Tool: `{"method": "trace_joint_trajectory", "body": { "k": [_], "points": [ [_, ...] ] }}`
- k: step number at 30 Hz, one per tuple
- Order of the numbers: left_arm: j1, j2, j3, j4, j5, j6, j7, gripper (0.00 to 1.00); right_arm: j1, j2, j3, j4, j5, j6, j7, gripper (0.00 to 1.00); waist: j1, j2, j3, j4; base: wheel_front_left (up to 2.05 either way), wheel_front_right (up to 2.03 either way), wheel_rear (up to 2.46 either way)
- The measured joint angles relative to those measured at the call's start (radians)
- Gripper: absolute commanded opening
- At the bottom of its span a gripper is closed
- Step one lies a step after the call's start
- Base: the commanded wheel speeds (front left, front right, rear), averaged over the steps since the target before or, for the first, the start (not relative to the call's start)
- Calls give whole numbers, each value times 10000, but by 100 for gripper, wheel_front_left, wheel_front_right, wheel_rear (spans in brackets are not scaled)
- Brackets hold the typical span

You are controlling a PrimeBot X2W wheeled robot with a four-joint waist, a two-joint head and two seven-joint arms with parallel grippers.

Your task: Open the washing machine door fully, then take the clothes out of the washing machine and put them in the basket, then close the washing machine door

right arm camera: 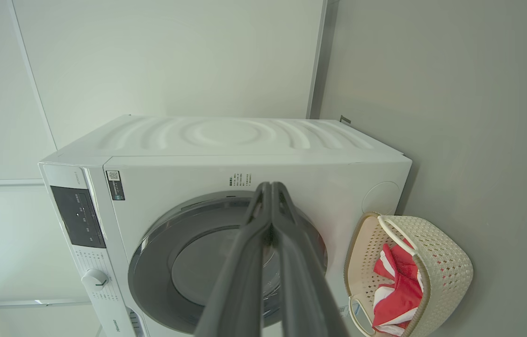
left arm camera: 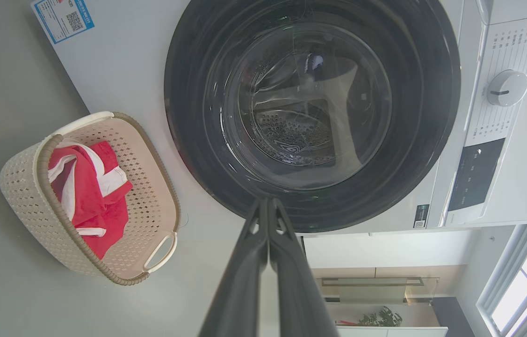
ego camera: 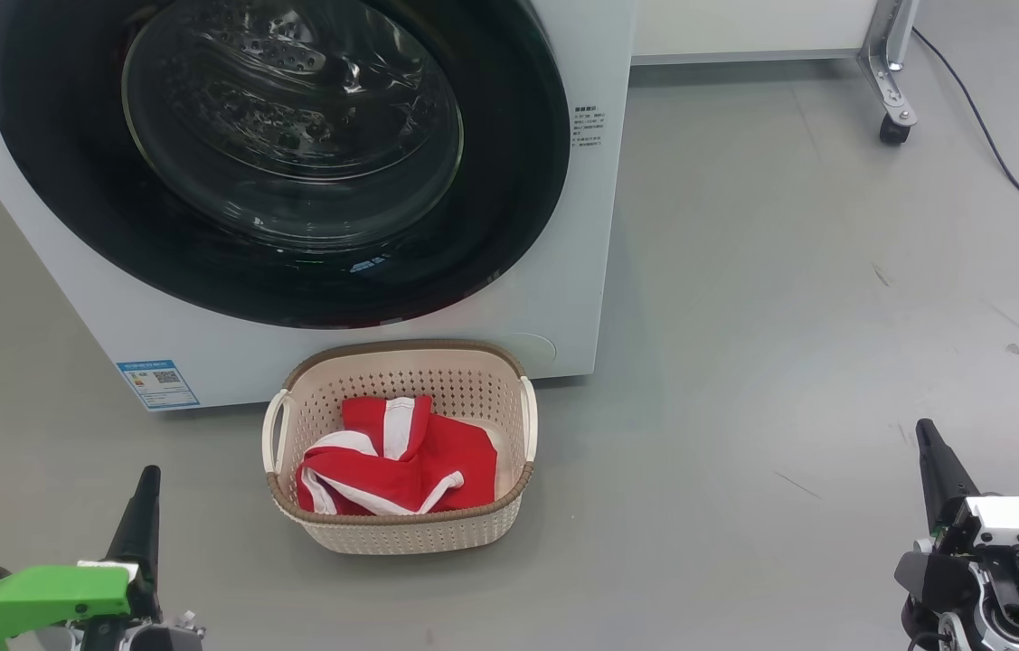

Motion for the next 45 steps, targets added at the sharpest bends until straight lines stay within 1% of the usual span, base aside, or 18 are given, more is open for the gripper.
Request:
{"method": "trace_joint_trajectory", "body": {
  "k": [45],
  "points": [
    [-2,-38,38,-23,0,0,12,0,-1,4,-10,0,-2,0,0,0,0,0,2,0,0,0,0]
  ]
}}
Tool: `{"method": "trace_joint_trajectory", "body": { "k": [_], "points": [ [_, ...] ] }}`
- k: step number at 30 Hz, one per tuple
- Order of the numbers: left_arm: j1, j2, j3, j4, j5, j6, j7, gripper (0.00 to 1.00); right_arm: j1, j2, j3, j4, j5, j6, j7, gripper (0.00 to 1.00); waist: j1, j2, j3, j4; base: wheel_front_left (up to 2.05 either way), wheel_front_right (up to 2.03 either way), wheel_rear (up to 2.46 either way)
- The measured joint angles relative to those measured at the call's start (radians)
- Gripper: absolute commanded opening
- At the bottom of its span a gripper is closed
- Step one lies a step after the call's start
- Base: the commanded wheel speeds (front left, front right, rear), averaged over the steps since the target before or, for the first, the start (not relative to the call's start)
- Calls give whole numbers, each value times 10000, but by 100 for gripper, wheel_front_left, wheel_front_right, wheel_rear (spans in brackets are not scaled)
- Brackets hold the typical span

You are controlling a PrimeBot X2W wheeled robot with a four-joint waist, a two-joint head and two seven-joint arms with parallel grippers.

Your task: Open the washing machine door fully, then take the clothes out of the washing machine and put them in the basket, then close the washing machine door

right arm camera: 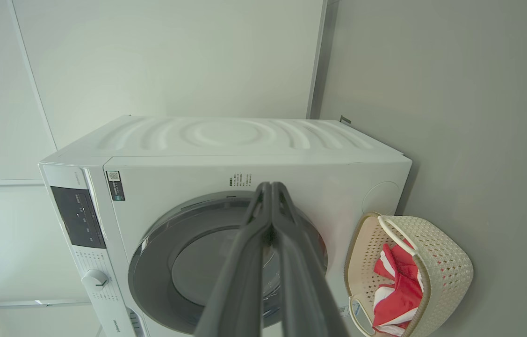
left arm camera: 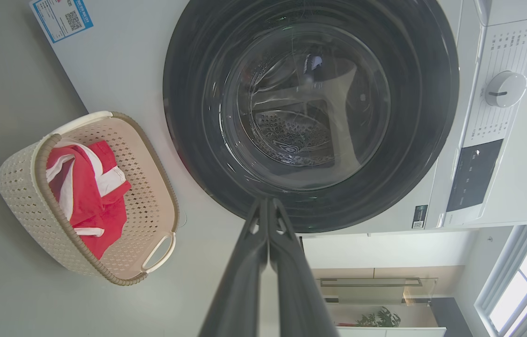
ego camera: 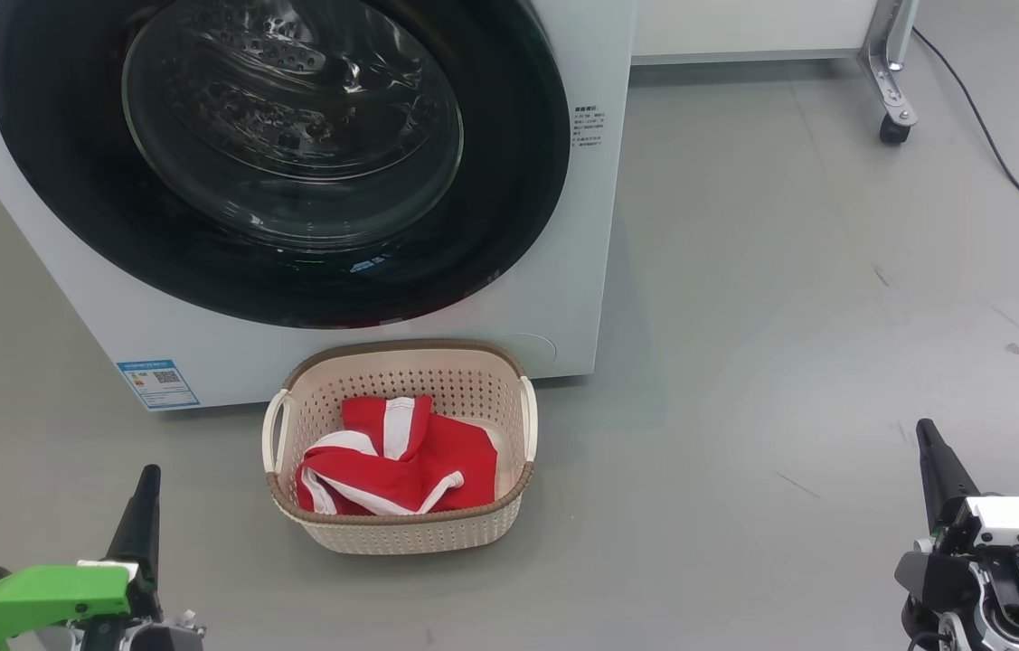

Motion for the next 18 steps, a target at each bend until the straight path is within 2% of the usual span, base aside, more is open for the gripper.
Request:
{"method": "trace_joint_trajectory", "body": {
  "k": [18],
  "points": [
    [0,-6,33,-8,0,0,0,0,0,2,-4,0,0,0,0,0,0,0,0,0,0,0,0]
  ]
}}
